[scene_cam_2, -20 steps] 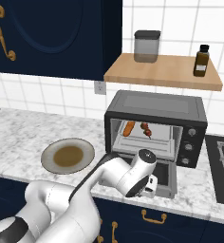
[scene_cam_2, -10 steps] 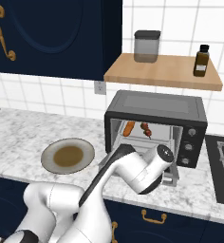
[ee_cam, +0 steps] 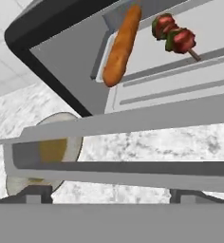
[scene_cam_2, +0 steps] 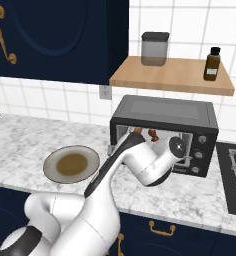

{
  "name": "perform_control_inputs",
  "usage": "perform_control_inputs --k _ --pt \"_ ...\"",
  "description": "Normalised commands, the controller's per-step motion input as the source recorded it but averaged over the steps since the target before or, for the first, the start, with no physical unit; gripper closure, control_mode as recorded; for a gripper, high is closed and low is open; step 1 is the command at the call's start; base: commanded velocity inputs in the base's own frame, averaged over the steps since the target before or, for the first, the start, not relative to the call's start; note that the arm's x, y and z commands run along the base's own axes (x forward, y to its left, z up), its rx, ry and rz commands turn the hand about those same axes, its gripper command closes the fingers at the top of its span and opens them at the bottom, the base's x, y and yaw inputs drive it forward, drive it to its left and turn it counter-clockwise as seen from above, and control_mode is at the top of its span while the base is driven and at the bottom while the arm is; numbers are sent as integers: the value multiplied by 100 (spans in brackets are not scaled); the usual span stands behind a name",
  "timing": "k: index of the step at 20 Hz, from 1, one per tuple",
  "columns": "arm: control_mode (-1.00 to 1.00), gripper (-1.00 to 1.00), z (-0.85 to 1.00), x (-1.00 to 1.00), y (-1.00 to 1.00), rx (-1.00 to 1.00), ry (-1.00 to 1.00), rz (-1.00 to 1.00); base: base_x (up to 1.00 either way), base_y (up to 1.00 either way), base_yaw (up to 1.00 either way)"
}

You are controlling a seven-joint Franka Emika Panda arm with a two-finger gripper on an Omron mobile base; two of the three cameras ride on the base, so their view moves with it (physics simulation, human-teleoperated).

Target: Pick up the kebab skewer and baguette bread, and place them inside the toaster oven. Close the toaster oven door and start by setting the timer.

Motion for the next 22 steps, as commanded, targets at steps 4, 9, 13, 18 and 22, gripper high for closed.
perform_control_inputs --k 4,9,13,18,22 --pt "-100 -100 12 84 42 -1 -21 -12 0 0 0" --pt "-100 -100 1 52 26 0 -13 -13 0 0 0" --pt "-100 -100 20 62 0 0 -12 -12 0 0 0" --pt "-100 -100 33 40 3 0 -12 -12 0 0 0" --pt "-100 -100 0 34 4 0 -2 -13 0 0 0"
